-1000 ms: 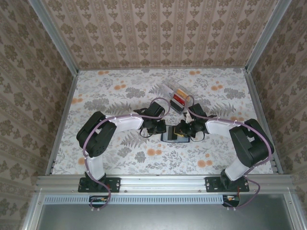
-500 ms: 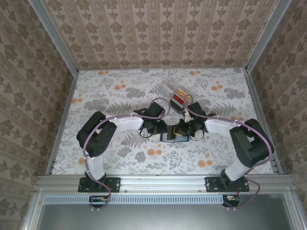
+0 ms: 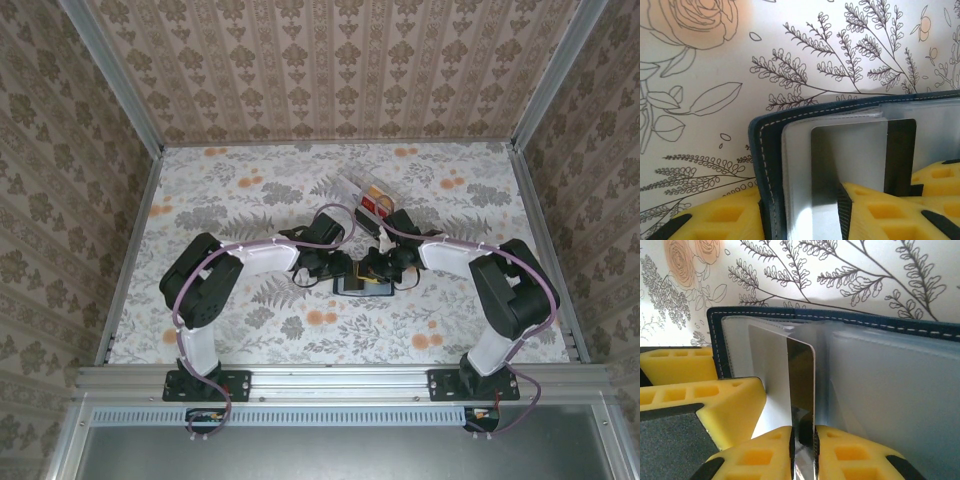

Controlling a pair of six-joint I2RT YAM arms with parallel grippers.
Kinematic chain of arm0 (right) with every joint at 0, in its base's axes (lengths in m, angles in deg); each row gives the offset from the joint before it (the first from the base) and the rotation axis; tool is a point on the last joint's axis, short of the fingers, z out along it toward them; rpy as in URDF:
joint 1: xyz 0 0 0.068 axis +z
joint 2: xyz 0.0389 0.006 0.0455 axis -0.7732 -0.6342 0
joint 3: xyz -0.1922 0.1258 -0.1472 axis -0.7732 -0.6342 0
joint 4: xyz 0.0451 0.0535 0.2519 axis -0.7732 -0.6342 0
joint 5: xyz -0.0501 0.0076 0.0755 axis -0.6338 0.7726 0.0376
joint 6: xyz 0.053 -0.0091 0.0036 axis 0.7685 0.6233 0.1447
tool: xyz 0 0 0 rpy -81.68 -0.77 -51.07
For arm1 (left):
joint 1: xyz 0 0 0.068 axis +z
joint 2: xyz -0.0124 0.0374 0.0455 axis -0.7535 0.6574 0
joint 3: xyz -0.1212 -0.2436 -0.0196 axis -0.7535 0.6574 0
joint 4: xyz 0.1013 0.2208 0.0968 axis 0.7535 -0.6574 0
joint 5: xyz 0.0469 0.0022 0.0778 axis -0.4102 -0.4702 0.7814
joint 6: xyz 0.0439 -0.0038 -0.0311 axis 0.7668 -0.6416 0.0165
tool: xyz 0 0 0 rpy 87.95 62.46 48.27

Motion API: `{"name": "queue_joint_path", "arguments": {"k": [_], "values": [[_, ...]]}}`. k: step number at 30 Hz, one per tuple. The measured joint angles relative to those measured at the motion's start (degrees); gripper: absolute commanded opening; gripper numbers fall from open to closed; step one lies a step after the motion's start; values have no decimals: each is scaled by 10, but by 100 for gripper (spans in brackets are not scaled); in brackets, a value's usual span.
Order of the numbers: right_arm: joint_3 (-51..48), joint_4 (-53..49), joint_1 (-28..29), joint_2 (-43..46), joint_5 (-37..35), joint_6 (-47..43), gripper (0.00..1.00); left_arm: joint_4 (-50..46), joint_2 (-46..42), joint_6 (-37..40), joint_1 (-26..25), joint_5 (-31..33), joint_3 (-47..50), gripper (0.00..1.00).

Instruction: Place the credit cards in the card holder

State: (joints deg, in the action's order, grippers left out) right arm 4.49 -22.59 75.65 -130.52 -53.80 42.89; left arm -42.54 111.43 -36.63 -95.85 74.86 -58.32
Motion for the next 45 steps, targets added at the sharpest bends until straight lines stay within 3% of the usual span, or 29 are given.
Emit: {"name": "queue_joint_path", "arguments": {"k": [5,10,22,28,45], "values": [[2,-18,0,4,-14,-8,21,-7,0,-3,1,10,2,23],[2,-21,0,4,-19,-7,12,-7,-1,-3,1,11,2,23],[31,-23,5,-28,-22,-8,13,-5,-1,-3,1,9,3,31],[37,-37,11,-31,-37,-8,13,-7,-1,-3,1,11,3,22],[38,-60,11,-24,-64,-10,12,-8,-1,-3,2,11,3,24]]}}
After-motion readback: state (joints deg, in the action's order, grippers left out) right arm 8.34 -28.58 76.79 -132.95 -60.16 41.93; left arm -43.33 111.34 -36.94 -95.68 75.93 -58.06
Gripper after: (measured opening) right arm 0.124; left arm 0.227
